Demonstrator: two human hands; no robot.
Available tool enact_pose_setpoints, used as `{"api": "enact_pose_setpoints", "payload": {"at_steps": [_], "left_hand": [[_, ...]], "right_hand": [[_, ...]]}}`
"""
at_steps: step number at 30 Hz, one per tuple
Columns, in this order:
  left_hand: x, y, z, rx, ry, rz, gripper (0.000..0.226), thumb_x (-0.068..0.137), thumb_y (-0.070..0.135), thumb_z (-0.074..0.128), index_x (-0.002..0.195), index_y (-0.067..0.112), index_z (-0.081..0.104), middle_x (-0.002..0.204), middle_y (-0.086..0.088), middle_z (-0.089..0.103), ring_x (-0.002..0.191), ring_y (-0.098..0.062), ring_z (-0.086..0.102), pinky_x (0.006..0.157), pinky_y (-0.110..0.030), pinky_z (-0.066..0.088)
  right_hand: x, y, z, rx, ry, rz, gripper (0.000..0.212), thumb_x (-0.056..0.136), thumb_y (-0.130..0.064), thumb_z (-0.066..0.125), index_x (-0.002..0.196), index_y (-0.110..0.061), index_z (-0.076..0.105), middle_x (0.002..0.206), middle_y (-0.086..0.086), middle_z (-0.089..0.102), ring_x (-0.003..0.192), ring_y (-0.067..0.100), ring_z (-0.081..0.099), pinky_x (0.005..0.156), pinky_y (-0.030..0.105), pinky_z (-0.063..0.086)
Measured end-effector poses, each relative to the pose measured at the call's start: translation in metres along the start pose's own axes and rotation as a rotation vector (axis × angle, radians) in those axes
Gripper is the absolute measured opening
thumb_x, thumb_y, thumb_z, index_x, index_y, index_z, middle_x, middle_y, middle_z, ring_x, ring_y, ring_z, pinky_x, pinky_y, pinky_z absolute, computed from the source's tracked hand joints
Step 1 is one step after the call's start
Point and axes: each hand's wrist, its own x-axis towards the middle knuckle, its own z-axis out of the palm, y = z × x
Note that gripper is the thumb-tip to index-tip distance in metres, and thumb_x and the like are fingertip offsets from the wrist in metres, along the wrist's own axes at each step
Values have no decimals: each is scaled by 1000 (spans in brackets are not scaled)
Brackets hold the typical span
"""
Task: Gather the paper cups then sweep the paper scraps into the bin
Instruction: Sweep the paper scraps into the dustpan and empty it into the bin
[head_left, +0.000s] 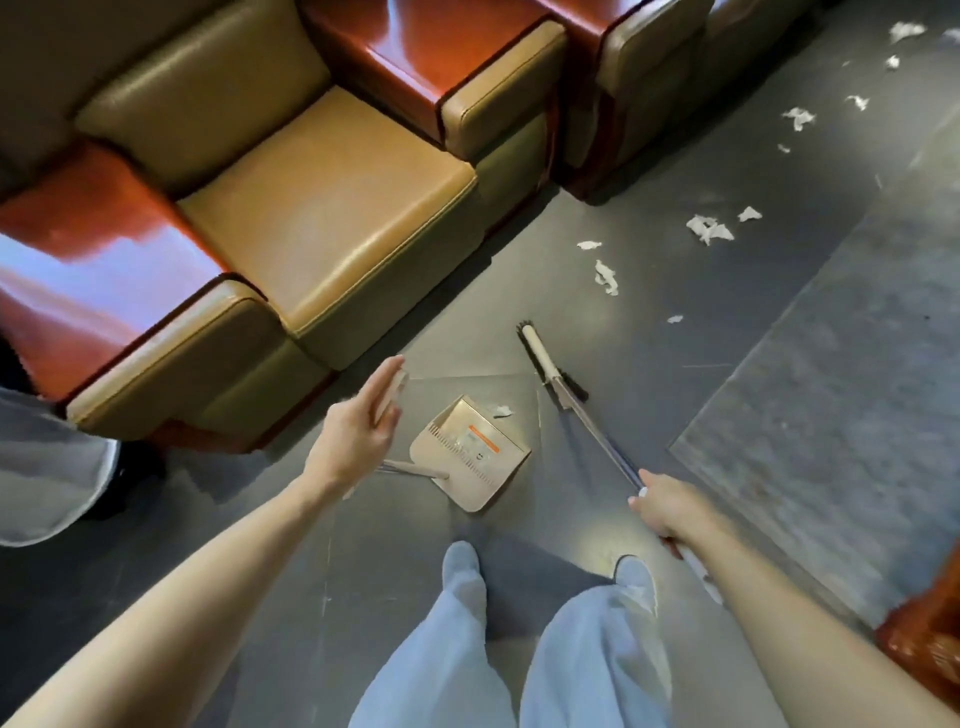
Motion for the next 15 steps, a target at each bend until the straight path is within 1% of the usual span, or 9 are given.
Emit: {"api": "enact_pose_setpoints", "payload": {"at_steps": [1, 3, 4, 5, 6, 7, 9, 12, 15], "left_hand": [[9, -2, -3, 6, -16, 12, 57, 98, 14, 53, 148, 33, 34, 130, -4, 60, 88, -24, 66, 87, -37, 54], [27, -5, -9, 4, -31, 16, 58, 97, 14, 53, 147, 35, 33, 131, -4, 60, 92, -23, 66, 89, -38, 54], [35, -6, -11, 2, -37, 14, 58, 97, 14, 53, 147, 37, 32, 132, -4, 59, 94, -21, 65, 90, -36, 53], [43, -7, -13, 0, -44, 13, 58, 98, 15, 52, 147, 38, 32, 132, -3, 58, 96, -18, 64, 90, -32, 52], [50, -8, -15, -5, -55, 11, 58, 98, 16, 52, 147, 39, 31, 134, -3, 57, 98, -16, 63, 89, -29, 51], [57, -8, -17, -12, -66, 12, 58, 98, 16, 52, 147, 41, 31, 137, -2, 55, 102, -15, 61, 89, -26, 49], [69, -9, -20, -18, -85, 25, 59, 98, 15, 52, 146, 42, 30, 143, -1, 49, 113, -11, 52, 91, -24, 40], [86, -7, -23, -12, -108, 63, 60, 97, 14, 54, 146, 40, 33, 144, 2, 47, 119, -9, 46, 94, -21, 31], [107, 5, -19, -52, -97, 74, 59, 96, 12, 55, 145, 39, 35, 144, 4, 47, 112, -3, 42, 93, -22, 31]], "right_hand": [[-6, -11, 6, -19, -21, -11, 48, 103, -26, 34, 147, -8, 30, 150, 10, 39, 129, 29, 48, 100, 32, 41], [-24, -34, 13, -5, -77, -41, 50, 102, -27, 36, 148, -8, 28, 148, 11, 42, 122, 27, 54, 93, 31, 44], [-33, -43, 16, 31, -102, -59, 49, 102, -26, 36, 147, -7, 29, 139, 13, 51, 107, 21, 64, 82, 29, 48], [-41, -50, 17, 73, -128, -79, 49, 102, -25, 36, 147, -6, 30, 124, 12, 62, 82, 12, 70, 68, 26, 48], [-51, -56, 15, 104, -171, -87, 50, 102, -25, 35, 149, -7, 26, 102, 10, 68, 55, 8, 64, 56, 23, 44], [-58, -59, 12, 149, -213, -73, 53, 103, -25, 34, 152, -11, 19, 78, 7, 65, 40, 11, 54, 49, 22, 41], [-69, -56, 2, 347, -274, -34, 57, 102, -28, 38, 154, -27, 13, 57, 5, 49, 41, 15, 42, 44, 21, 37], [-80, -44, -19, 585, -292, 17, 54, 101, -30, 43, 150, -40, 22, 56, 4, 39, 45, 14, 34, 42, 20, 33], [-79, -37, -38, 694, -258, 30, 53, 99, -32, 45, 147, -43, 26, 54, 2, 38, 41, 12, 34, 41, 18, 32]]}}
